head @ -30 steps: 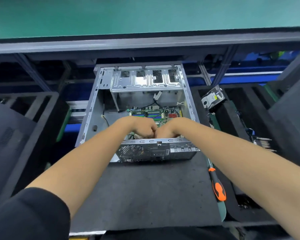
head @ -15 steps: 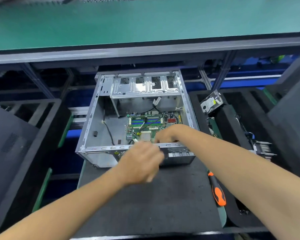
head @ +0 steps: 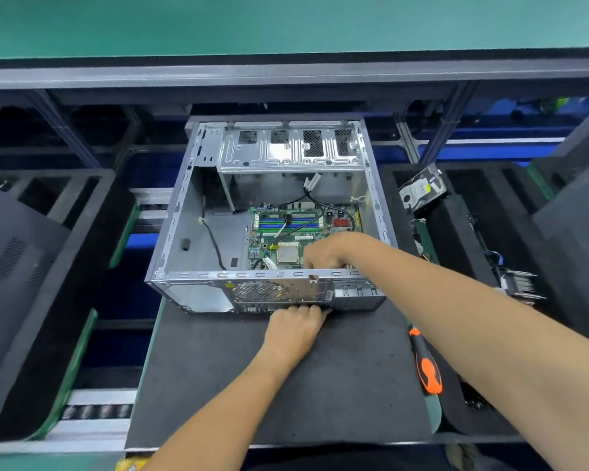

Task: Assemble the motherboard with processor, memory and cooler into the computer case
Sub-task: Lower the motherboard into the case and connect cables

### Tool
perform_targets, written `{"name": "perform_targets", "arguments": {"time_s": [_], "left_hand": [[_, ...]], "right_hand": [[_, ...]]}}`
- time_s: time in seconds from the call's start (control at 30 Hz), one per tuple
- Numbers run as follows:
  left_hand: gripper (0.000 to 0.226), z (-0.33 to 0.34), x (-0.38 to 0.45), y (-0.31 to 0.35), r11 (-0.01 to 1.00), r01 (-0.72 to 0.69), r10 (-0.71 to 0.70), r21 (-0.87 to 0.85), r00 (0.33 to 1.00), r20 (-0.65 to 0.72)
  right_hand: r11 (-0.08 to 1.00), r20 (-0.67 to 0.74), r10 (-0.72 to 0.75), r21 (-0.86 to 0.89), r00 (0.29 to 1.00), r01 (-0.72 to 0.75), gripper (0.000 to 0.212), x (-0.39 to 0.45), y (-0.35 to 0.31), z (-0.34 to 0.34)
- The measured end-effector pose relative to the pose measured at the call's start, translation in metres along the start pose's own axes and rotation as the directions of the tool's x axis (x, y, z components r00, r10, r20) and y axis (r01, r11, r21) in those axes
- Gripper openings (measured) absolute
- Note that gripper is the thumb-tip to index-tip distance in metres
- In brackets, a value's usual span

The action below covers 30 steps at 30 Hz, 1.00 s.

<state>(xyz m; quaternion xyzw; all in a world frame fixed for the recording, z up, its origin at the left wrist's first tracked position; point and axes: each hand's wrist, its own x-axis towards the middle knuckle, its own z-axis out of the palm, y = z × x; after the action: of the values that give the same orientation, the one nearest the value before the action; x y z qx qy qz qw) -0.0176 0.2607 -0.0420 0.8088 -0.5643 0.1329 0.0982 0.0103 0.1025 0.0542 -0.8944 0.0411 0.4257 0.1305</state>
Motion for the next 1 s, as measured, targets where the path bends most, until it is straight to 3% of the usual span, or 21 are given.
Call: {"name": "perform_targets", "arguments": {"time_s": [0.13, 0.33, 0.5, 0.63, 1.0], "left_hand": [[0.039, 0.004, -0.006, -0.008, 0.999, -0.027, 0.023, -0.038, 0.994, -0.107], [0.038, 0.006, -0.006, -0.008, 0.999, -0.030, 0.027, -0.014, 0.985, -0.172], [0.039, 0.011, -0.007, -0.010, 0.999, -0.023, 0.017, -0.028, 0.982, -0.186], [0.040, 0.013, -0.006, -0.009, 1.000, -0.007, 0.001, -0.031, 0.979, -0.205], [0.035, 0.013, -0.006, -0.012, 0.998, -0.029, 0.017, -0.064, 0.985, -0.173]], "right_hand": [[1.000, 0.009, -0.021, 0.020, 1.000, 0.021, 0.016, -0.001, 0.001, -0.002], [0.997, 0.016, -0.005, 0.083, 1.000, 0.004, 0.036, 0.001, 0.007, -0.004], [0.996, 0.043, -0.002, 0.092, 0.999, -0.001, 0.018, 0.008, 0.011, -0.004], [0.994, 0.051, 0.015, 0.110, 0.999, -0.021, 0.028, 0.014, 0.013, -0.003], [0.998, 0.014, -0.028, 0.060, 1.000, 0.027, 0.021, 0.015, -0.001, -0.001]]}}
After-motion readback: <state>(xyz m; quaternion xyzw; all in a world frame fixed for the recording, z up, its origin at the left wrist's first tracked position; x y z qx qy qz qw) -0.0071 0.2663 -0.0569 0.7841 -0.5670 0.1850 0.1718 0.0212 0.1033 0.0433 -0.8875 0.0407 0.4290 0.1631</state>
